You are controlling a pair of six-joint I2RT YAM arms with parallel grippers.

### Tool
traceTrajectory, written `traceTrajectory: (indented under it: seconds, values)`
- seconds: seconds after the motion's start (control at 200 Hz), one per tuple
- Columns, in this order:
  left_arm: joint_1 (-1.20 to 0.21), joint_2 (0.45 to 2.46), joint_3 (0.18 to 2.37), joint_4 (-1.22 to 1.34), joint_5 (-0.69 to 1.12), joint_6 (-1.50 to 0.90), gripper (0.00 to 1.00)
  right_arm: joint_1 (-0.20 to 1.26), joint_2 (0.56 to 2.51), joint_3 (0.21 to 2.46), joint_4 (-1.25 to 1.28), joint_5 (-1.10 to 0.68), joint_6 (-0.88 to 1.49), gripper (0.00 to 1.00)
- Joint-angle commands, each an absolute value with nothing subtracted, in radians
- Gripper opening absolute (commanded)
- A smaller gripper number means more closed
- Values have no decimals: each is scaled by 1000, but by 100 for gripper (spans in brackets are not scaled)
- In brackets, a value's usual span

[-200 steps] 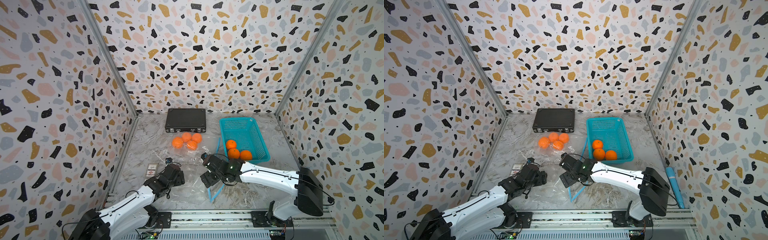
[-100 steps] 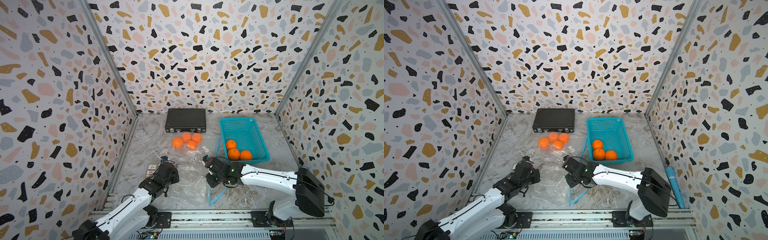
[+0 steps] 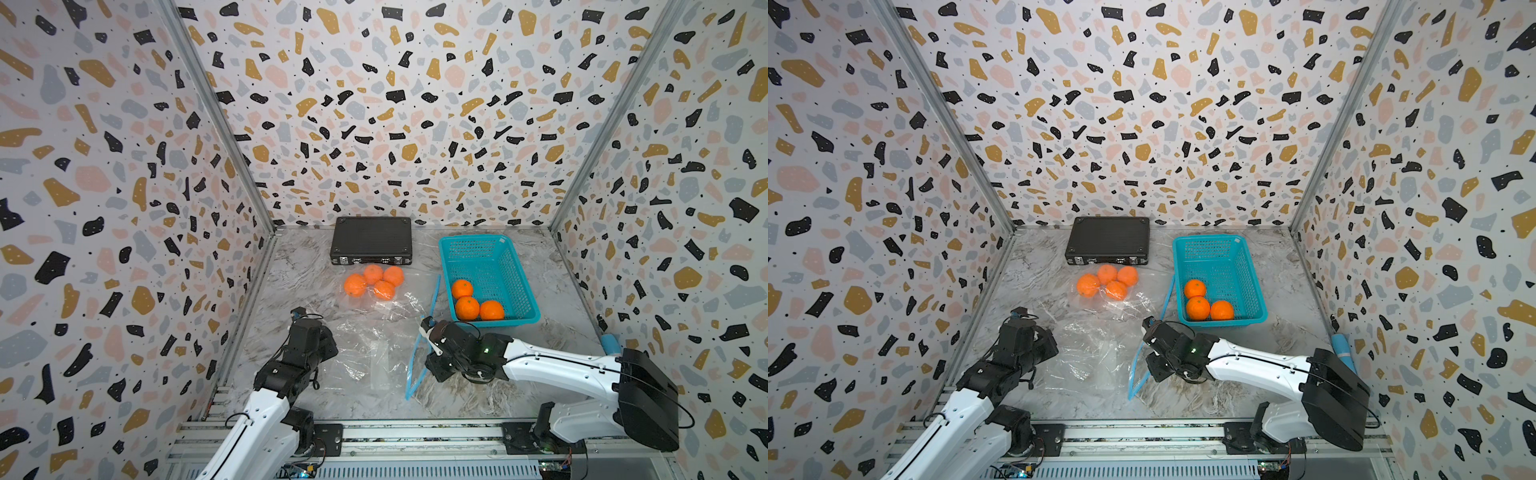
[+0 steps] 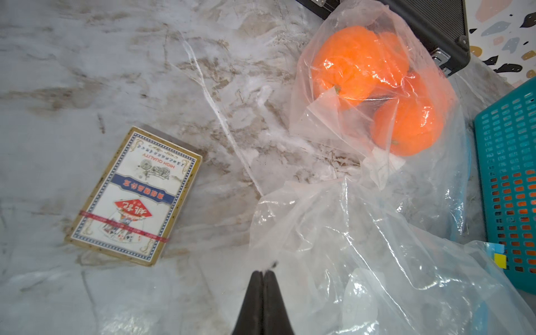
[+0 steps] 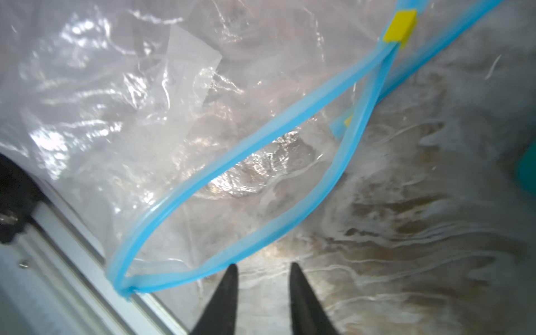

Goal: Open the zip-top bag and take out the orange
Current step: Adjust the zipper food storage bag at the center of the board.

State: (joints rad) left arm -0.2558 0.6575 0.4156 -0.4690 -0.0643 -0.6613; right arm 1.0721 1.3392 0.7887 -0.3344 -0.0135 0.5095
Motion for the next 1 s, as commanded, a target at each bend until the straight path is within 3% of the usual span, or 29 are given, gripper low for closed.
traceTrajectory:
  seconds: [0.0, 0.065, 0.22, 0.39, 0.526, 0.721, 0.991]
  values:
    - [-250, 650, 383, -424, 27, -649, 0, 1083, 1276, 747, -189, -107, 506, 76]
    - [-250, 649, 376, -410, 44, -652, 0, 1095, 1259, 726, -136, -140, 510, 82]
    - [-251, 635, 380, -423, 43, -651, 0, 1105, 1341, 746, -74, -180, 507, 84]
    - [-250, 631, 380, -435, 34, -646, 0, 1109, 1419, 766, -26, -213, 526, 75]
    - [-251, 632, 394, -455, 3, -641, 0, 1110, 1291, 705, -109, -147, 545, 74]
    - [-250, 641, 390, -425, 23, -655, 0, 1109, 1126, 600, -84, -217, 583, 81]
    - [-250, 647, 376, -383, 84, -668, 0, 1112, 1376, 706, 71, -307, 579, 85]
